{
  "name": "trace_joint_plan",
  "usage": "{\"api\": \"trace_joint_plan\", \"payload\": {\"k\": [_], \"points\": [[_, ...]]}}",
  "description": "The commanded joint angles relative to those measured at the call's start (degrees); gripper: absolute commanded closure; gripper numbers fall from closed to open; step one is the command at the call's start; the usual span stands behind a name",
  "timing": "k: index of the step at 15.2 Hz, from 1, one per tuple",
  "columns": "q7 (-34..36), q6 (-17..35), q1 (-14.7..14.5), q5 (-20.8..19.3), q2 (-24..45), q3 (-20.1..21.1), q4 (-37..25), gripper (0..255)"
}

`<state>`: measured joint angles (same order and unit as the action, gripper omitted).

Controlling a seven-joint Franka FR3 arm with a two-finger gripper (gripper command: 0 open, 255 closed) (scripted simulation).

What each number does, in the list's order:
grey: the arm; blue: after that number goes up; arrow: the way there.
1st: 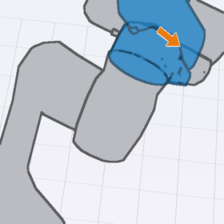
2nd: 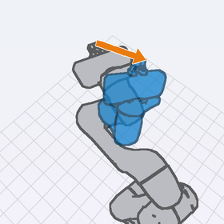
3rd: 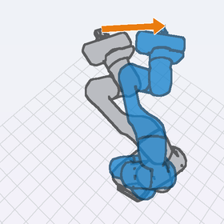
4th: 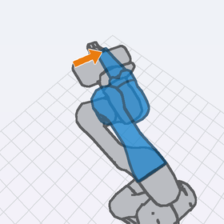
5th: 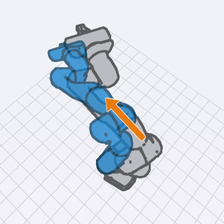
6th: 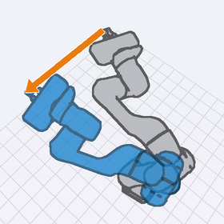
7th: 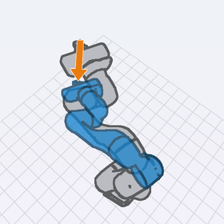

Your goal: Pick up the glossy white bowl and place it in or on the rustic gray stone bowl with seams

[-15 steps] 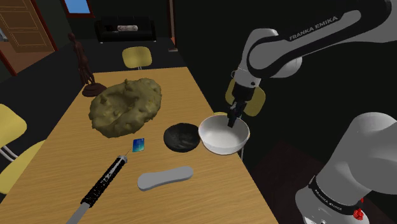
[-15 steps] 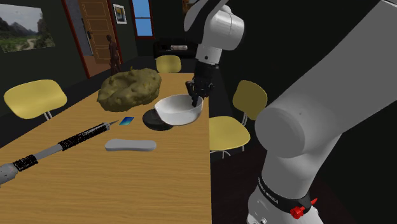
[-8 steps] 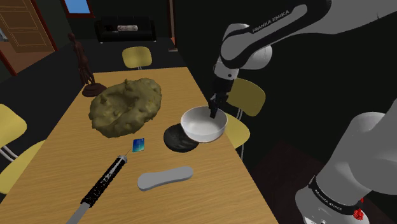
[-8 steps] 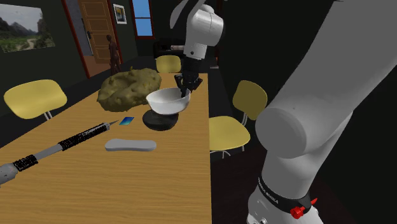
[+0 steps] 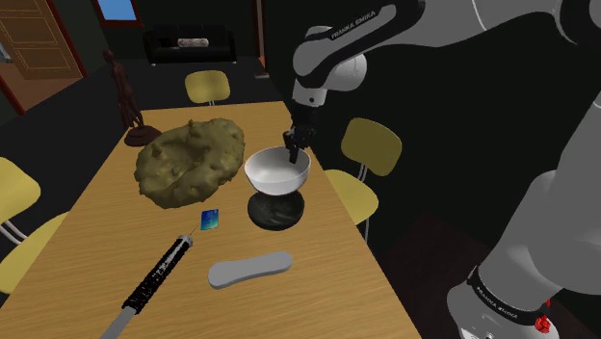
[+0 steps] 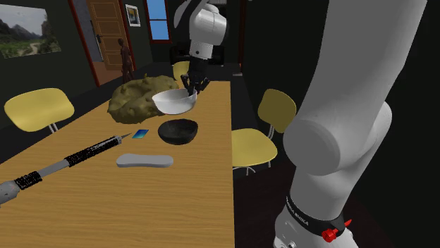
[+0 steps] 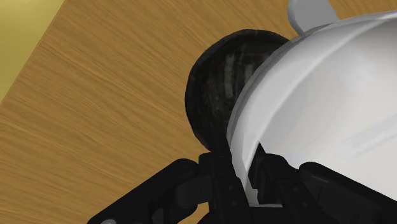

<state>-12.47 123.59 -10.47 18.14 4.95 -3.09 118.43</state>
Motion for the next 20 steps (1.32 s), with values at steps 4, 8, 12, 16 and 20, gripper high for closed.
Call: {"api": "trace_joint_plan", "payload": {"k": [4, 8, 12, 16, 20], "points": [[-0.6, 2.2, -0.1, 0.7, 3.4, 0.2, -1.2, 255], [-1.6, 4.8, -0.1, 1.4, 5.0, 0.4, 0.0, 255], [-2.7, 7.4, -0.1, 2.3, 6.7, 0.6, 0.9, 255], [-3.8, 9.9, 0.0, 3.2, 8.6, 0.8, 1.7, 255], [-3.8, 9.9, 0.0, 3.2, 8.6, 0.8, 1.7, 255]]}}
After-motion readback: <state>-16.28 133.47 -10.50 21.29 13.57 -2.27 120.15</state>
